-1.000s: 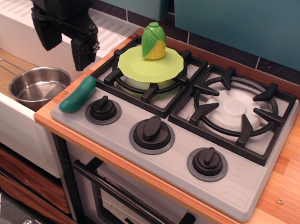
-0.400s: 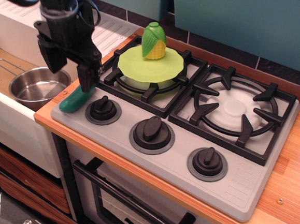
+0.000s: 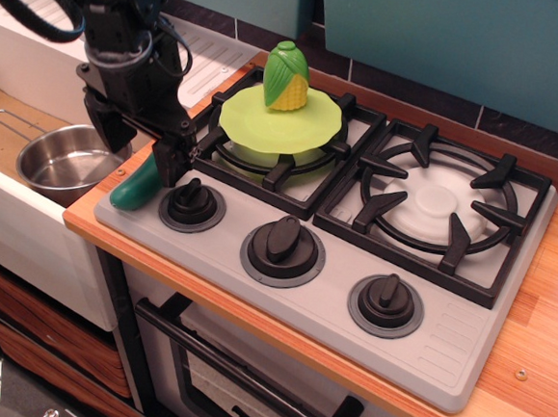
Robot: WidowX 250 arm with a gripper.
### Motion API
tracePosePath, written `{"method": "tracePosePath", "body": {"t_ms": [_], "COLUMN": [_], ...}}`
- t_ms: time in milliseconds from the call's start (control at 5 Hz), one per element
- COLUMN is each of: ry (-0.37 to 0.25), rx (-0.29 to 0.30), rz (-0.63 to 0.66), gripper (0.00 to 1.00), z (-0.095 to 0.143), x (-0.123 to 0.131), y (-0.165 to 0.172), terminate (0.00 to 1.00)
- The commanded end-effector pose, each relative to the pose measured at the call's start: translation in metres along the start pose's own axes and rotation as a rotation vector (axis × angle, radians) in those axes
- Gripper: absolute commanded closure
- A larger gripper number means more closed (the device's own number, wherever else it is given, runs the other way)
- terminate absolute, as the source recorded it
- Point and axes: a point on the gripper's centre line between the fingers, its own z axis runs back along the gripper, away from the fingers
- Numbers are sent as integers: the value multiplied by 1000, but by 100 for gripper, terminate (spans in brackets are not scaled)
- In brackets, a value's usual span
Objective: Put corncob on plate and cucumber in pot or pan in sink
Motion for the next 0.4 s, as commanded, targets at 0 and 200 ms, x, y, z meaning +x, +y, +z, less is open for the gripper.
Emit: {"method": "tracePosePath", "body": {"t_ms": [0,200], "ry": [-30,-29], "rx": [9,6], "rz": [-27,-29], "gripper": [0,0], "z": [3,2], "x": [3,0], "y": [10,12], "terminate": [0,0]}}
